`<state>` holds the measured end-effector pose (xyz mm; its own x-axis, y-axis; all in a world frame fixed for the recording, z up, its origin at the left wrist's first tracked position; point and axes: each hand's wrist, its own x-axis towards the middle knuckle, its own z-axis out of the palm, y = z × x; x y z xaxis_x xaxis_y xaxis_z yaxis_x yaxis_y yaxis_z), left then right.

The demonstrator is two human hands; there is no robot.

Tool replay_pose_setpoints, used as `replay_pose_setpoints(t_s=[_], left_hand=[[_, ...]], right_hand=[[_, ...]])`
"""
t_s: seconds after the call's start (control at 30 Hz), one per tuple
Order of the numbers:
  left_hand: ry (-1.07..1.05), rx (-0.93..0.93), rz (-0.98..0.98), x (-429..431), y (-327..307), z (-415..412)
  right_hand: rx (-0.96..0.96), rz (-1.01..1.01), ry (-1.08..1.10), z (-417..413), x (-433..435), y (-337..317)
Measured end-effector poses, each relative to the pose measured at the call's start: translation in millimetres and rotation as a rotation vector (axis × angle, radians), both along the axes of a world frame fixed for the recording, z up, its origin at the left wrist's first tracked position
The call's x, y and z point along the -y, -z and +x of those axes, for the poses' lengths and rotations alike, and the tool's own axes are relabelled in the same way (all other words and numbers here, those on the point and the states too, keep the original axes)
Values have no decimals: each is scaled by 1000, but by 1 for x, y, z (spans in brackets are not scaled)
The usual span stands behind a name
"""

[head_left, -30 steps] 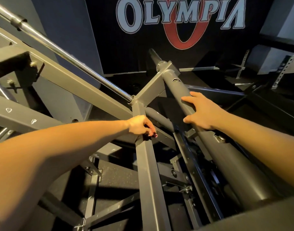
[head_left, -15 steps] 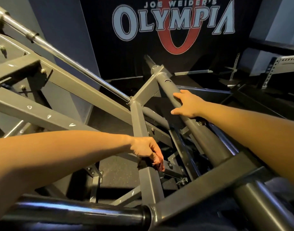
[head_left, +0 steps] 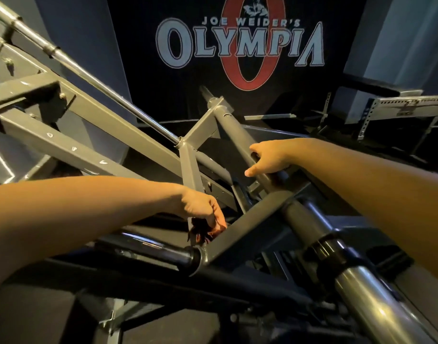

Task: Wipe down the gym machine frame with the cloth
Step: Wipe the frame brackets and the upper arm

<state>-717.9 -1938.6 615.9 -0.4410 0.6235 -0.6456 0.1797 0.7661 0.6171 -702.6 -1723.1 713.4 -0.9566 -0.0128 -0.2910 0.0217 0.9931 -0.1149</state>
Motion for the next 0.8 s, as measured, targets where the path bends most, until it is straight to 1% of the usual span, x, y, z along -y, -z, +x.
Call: replay_pose_setpoints(t_s=[0.13, 0.23, 0.37, 0.43, 0.5, 0.6, 0.7, 0.8], left_hand=[[-28, 1, 20, 17, -18, 9], [-72, -57, 51, 30, -29, 20], [-177, -178, 184, 43, -48, 46], [-266, -217, 283, 50, -61, 59], [-352, -246, 378, 59, -70, 73], [-481, -249, 497, 72, -73, 97], [-648, -176, 636, 84, -66, 125], [-777, -62, 746, 96, -56, 153]], right_hand=[[-40, 73, -26, 36, 10, -6], [-89, 86, -46, 60, 23, -13], [-106, 45, -93, 89, 47, -22], [-101, 11, -103, 98, 60, -29], [-104, -90, -88, 104, 72, -37], [-147, -348, -8, 116, 88, -40], [-272, -647, 103, 137, 105, -28], [-349, -853, 192, 171, 120, -1]])
